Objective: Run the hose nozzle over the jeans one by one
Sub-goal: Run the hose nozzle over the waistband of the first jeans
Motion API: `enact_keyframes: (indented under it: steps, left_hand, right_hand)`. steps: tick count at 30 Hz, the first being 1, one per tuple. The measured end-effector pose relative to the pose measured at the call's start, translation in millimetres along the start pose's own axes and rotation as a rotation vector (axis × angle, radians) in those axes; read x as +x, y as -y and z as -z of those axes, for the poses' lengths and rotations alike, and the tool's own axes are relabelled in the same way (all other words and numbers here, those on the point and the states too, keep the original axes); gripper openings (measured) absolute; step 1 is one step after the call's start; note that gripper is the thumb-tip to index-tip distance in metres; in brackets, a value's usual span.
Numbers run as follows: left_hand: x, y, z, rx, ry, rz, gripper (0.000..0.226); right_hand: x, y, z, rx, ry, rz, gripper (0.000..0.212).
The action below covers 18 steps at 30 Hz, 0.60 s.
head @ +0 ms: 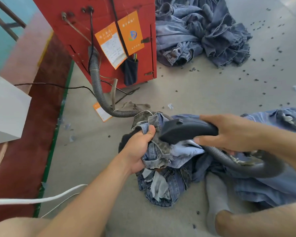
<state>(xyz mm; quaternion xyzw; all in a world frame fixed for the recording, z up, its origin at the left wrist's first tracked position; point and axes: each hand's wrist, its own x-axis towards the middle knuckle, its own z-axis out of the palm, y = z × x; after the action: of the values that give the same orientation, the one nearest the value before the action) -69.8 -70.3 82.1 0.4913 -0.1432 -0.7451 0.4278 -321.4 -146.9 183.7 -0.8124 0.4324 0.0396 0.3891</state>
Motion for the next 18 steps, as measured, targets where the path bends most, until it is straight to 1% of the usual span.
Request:
enact_keyframes:
  steps: [3, 5, 6, 7, 9, 10, 11, 12, 14, 16, 17, 18]
  left_hand:
    - [-0.6, -0.2, -0.9, -0.008, 0.003, -0.004, 0.04]
    - [-2.0, -1.8, -1.4, -0.002, 0.02, 0.001, 0.041]
    - [-2.2, -2.5, -1.4, -0.007, 0.014, 0.005, 0.042]
    - [-2.4, -3.2, -1.3, -0.012, 0.006, 0.008, 0.042]
    - [-4.0, -4.6, -1.0, -0.014, 0.011, 0.011, 0.045]
    - [-5.1, -4.8, -1.0, -0.013, 0.023, 0.016, 0.046]
    - [-5.9, -4.2, -0.9, -0.01, 0.037, 0.025, 0.047]
    - [-6.5, -3.0, -1.1, -0.011, 0.048, 0.038, 0.047]
    - [-7.7, 0.5, -2.7, -0.022, 0.062, 0.068, 0.047]
    - [-8.4, 4.5, -4.5, -0.009, 0.072, 0.077, 0.046]
    - [-8.9, 5.1, -5.5, -0.006, 0.071, 0.076, 0.045]
    - [-8.7, 4.5, -5.9, -0.012, 0.063, 0.075, 0.044]
  right_hand:
    - [15.4, 9.4, -13.0, -0.1, -0.188, 0.002, 0.02]
    - [14.2, 10.1, -6.2, -0.047, -0.265, -0.03, 0.021]
    - [10.0, 6.8, 1.1, -0.008, -0.252, -0.034, 0.02]
    - [3.6, 4.2, 10.0, 0.027, -0.196, -0.036, 0.019]
    - [-9.1, 3.6, 24.1, 0.058, -0.012, -0.055, 0.019]
    - [-13.1, 5.4, 25.2, 0.024, 0.057, -0.062, 0.02]
    - [-13.4, 7.2, 21.7, -0.024, 0.085, -0.057, 0.02]
    - [-9.4, 8.5, 14.9, -0.062, 0.071, -0.04, 0.019]
    - [5.8, 11.2, -1.1, -0.095, -0.059, -0.023, 0.019]
    - [20.0, 14.0, -6.9, -0.115, -0.222, -0.067, 0.02]
    - [22.5, 13.1, -3.9, -0.111, -0.27, -0.108, 0.022]
    - [21.3, 10.4, 1.5, -0.081, -0.274, -0.135, 0.023]
